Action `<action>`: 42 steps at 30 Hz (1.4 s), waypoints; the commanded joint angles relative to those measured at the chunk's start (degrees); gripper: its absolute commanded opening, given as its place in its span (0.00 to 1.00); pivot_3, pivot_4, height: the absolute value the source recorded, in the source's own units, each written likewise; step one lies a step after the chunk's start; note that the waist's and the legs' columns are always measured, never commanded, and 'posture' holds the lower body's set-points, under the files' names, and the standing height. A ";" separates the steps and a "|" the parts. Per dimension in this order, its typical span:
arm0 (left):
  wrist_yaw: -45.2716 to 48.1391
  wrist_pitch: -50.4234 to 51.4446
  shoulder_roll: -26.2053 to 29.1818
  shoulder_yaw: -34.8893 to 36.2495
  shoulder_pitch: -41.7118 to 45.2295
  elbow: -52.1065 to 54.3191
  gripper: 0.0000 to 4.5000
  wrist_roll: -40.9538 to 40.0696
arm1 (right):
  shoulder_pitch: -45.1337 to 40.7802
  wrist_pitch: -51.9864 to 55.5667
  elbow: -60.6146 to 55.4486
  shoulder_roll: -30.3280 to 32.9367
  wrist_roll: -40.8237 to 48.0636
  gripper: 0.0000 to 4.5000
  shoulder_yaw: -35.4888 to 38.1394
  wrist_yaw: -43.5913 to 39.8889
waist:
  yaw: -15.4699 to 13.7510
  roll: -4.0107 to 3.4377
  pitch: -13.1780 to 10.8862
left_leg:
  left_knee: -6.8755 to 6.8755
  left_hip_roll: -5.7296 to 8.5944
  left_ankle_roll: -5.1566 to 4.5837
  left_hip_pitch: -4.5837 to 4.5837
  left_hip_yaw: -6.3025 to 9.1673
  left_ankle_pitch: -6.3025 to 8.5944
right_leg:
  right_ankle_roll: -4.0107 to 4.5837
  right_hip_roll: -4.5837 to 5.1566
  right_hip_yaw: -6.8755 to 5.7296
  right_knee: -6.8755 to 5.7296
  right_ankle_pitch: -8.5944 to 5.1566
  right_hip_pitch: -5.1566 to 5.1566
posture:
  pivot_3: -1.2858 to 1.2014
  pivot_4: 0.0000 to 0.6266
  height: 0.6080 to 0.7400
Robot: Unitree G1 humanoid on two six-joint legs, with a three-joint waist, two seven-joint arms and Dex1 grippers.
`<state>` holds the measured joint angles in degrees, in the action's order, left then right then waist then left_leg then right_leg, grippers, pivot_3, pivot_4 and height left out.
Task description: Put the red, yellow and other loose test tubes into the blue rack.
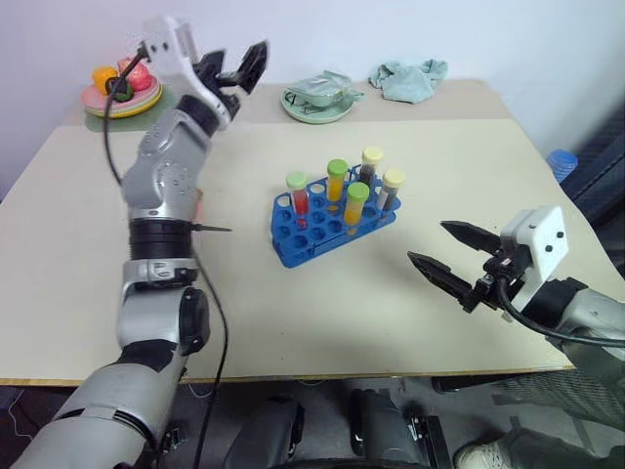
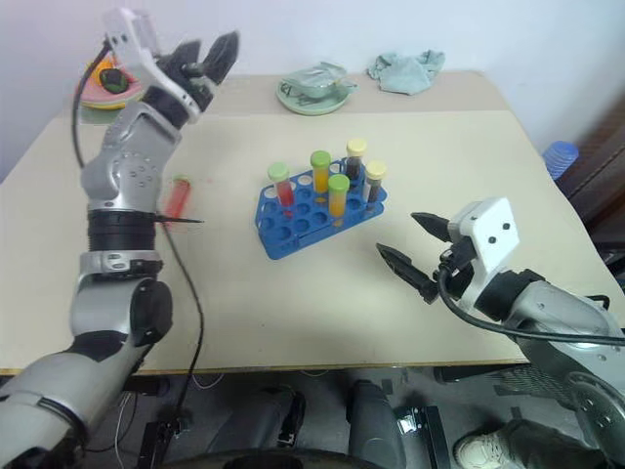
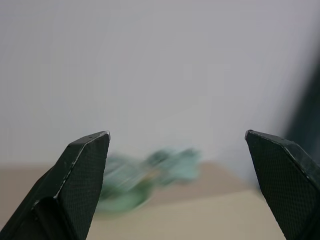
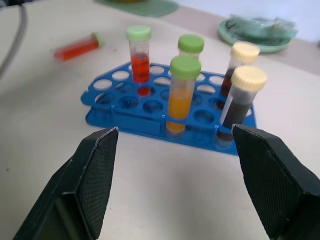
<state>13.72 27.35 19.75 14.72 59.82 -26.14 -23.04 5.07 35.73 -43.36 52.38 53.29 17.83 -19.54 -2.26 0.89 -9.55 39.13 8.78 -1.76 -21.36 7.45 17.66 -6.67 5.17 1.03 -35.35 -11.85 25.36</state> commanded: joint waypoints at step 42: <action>-12.84 21.32 9.77 -2.39 18.53 -49.52 0.99 18.11 | -11.52 5.24 4.53 -6.16 -7.77 0.83 -3.64 -11.84 | 0.12 0.06 -0.04 | 0.00 -0.01 0.13 -0.10 0.04 0.06 | 0.00 -0.01 -0.03 -0.07 0.01 0.15 | 0.52 0.24 1.00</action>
<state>1.16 49.59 29.07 11.71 77.72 -75.76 -5.18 -5.72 40.92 -36.93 46.09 44.35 12.23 -31.71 -2.13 0.95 -9.59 39.12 8.77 -1.63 -21.47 7.49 17.72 -6.67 5.16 0.99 -35.41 -11.84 25.50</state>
